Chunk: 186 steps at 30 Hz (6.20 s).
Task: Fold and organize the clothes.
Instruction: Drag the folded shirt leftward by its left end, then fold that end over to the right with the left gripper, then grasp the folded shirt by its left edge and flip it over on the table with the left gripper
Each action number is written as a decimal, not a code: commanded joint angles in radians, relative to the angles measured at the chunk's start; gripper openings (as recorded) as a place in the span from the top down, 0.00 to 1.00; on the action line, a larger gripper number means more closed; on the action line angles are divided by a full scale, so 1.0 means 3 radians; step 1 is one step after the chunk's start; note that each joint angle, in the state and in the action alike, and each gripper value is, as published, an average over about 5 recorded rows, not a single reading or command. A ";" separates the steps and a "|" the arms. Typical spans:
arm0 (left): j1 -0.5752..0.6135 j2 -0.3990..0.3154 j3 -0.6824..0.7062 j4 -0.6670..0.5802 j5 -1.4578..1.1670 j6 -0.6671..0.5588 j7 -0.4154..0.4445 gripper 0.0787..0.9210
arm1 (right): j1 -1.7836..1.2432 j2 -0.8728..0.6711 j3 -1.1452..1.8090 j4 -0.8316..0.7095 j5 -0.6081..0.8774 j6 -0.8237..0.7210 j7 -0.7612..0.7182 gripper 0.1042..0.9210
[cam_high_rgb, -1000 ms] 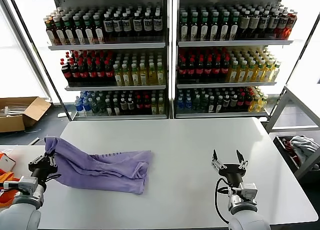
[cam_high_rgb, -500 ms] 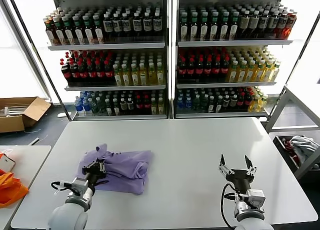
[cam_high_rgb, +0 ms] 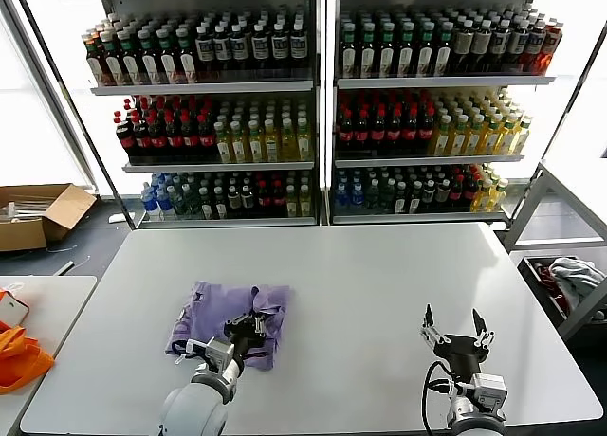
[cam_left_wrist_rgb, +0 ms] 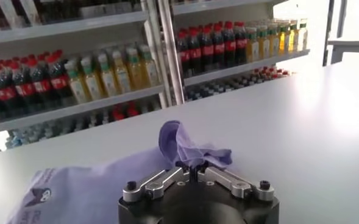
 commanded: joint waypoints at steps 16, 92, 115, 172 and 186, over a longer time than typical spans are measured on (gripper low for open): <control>0.0217 -0.0214 0.0334 -0.0630 -0.1870 0.0077 -0.0149 0.56 | 0.0091 -0.0009 -0.0066 -0.0091 -0.0042 -0.0004 0.0016 0.12; 0.0079 0.0489 -0.0975 0.0413 -0.1822 0.0103 0.0081 0.49 | 0.0137 -0.0049 -0.0332 -0.0129 -0.0146 0.0002 0.0015 0.12; 0.0161 0.0643 -0.1536 0.0240 -0.1954 0.0005 0.0052 0.95 | 0.0278 -0.0120 -0.0320 -0.0166 -0.0096 -0.0021 0.0025 0.12; -0.0845 -0.0569 0.1011 0.0240 -0.1672 -0.0129 -0.0259 0.89 | 0.0092 0.0227 -0.0388 -0.0230 -0.0563 -0.0149 0.0009 0.12; -0.0786 -0.0432 0.0679 0.0206 -0.1120 -0.0190 -0.0319 0.41 | 0.0332 -0.0039 -0.0466 -0.0222 0.0865 -0.0457 0.0207 0.12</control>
